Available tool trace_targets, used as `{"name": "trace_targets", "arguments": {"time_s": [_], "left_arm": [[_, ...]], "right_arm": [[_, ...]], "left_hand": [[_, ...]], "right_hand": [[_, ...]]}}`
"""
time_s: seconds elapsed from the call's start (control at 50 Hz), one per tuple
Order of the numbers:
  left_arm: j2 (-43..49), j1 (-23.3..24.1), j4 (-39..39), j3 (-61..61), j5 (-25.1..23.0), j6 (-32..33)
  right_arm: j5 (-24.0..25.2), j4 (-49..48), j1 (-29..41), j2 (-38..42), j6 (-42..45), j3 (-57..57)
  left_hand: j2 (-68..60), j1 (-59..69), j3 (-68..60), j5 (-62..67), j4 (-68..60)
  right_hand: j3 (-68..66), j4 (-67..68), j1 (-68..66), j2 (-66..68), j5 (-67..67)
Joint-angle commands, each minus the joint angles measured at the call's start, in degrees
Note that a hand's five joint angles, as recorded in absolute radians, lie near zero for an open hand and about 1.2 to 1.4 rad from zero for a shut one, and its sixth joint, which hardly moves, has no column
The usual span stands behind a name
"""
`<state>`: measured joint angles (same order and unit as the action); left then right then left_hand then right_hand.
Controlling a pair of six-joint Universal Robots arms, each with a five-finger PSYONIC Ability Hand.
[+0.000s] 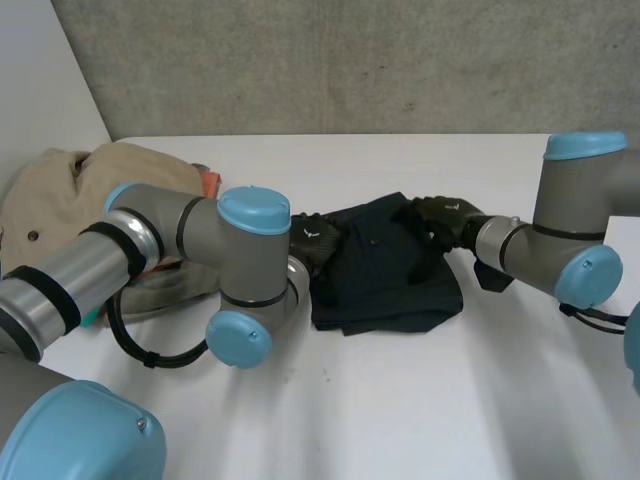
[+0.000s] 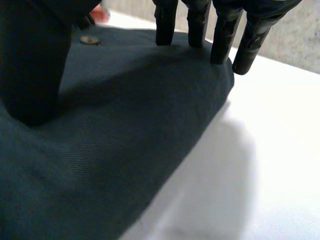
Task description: Fold the laundry.
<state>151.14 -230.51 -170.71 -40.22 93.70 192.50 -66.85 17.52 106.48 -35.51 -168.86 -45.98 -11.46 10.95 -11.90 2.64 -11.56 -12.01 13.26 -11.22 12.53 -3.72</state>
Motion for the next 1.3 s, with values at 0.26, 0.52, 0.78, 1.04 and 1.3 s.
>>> {"name": "trace_targets", "arguments": {"time_s": [0.26, 0.52, 0.78, 1.04, 1.3], "left_arm": [[-19.9, -0.3, -8.1, -7.8, -0.4, -1.4], [-38.0, -4.5, -10.2, -27.0, -21.7, -8.3], [-45.4, -8.9, -9.8, -36.2, -38.9, -15.8], [-49.5, -8.2, -10.2, -38.1, -38.7, -15.4], [-49.5, -8.0, -10.2, -38.3, -38.7, -15.3]], "right_arm": [[-4.6, -11.5, -0.9, -21.0, 2.4, -17.4], [-5.2, -19.5, -9.3, -28.9, -10.4, -39.2], [3.8, -21.3, -8.7, -23.8, -11.1, -45.0], [2.5, -26.1, -3.9, -17.3, -11.2, -40.1], [0.3, -26.1, -2.0, -10.8, -11.5, -31.2]], "left_hand": [[1.5, -1.0, 1.9, -2.6, 1.6], [1.5, -1.0, 1.9, -2.6, 1.6], [0.4, 0.1, 0.8, -1.6, 0.5], [1.1, -0.6, 1.5, -2.3, 1.2], [1.1, -0.6, 1.5, -2.3, 1.2]], "right_hand": [[2.0, -3.3, 1.2, -2.5, 3.7], [2.0, -3.3, 1.2, -2.5, 3.7], [2.0, -3.3, 1.2, -2.5, 3.7], [-1.2, 0.0, -2.0, 0.7, 0.5], [-39.2, 38.0, -40.0, 38.7, -37.5]]}}
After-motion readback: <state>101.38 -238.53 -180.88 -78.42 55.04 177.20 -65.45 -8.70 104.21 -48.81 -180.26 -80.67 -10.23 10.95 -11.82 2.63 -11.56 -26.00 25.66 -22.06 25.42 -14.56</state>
